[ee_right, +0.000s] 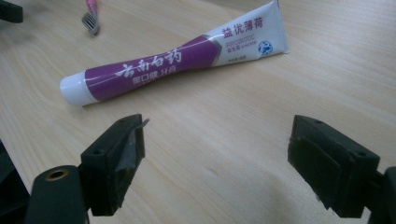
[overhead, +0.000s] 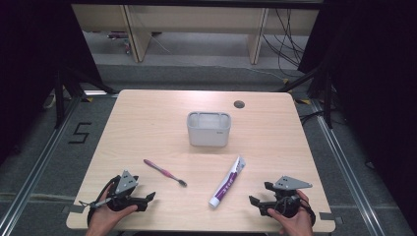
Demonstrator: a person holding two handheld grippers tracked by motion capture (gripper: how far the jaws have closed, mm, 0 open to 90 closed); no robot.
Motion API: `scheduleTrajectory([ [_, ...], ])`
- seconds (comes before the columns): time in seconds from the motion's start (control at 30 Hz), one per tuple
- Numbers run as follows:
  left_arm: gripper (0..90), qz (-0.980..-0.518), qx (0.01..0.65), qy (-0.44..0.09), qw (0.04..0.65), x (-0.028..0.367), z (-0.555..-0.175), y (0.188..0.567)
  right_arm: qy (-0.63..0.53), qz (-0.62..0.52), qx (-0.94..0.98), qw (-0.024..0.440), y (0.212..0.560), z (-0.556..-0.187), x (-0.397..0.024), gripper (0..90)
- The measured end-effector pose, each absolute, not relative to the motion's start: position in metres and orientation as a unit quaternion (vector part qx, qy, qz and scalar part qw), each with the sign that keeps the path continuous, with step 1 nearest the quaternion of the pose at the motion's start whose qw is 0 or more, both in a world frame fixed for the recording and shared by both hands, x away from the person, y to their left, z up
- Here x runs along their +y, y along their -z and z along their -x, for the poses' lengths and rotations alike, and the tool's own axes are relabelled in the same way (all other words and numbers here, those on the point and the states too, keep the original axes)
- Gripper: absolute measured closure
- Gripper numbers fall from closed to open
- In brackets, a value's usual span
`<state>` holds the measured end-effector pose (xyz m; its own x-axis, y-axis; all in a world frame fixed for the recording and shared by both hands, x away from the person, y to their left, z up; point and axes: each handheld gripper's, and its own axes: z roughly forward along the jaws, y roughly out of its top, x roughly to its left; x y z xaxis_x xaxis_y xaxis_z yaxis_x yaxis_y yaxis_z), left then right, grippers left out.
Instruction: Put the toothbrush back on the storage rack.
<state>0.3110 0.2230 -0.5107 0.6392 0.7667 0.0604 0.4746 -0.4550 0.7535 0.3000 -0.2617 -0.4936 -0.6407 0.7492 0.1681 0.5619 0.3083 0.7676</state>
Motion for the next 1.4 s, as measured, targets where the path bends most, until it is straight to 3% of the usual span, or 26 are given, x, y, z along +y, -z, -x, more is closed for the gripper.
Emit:
scheduleTrajectory([
  [0.43, 14.7, -0.827, 0.371, -0.197, 0.374, 0.221, -0.312, 0.511, -0.43, -0.394, 0.804, 0.115, 0.492, -0.302, -0.263, 23.6],
  [0.73, 14.7, -0.84, 0.345, -0.208, 0.363, 0.219, -0.318, 0.508, -0.427, -0.405, 0.802, 0.1, 0.492, -0.301, -0.261, 23.8],
  [0.8, 14.7, -0.843, 0.339, -0.211, 0.361, 0.218, -0.321, 0.507, -0.432, -0.386, 0.807, 0.117, 0.493, -0.304, -0.263, 23.9],
  [1.07, 14.8, -0.846, 0.325, -0.214, 0.364, 0.216, -0.327, 0.499, -0.422, -0.413, 0.801, 0.099, 0.492, -0.301, -0.259, 24.2],
  [1.4, 14.8, -0.863, 0.289, -0.215, 0.356, 0.201, -0.345, 0.495, -0.426, -0.389, 0.809, 0.112, 0.493, -0.303, -0.262, 24.4],
])
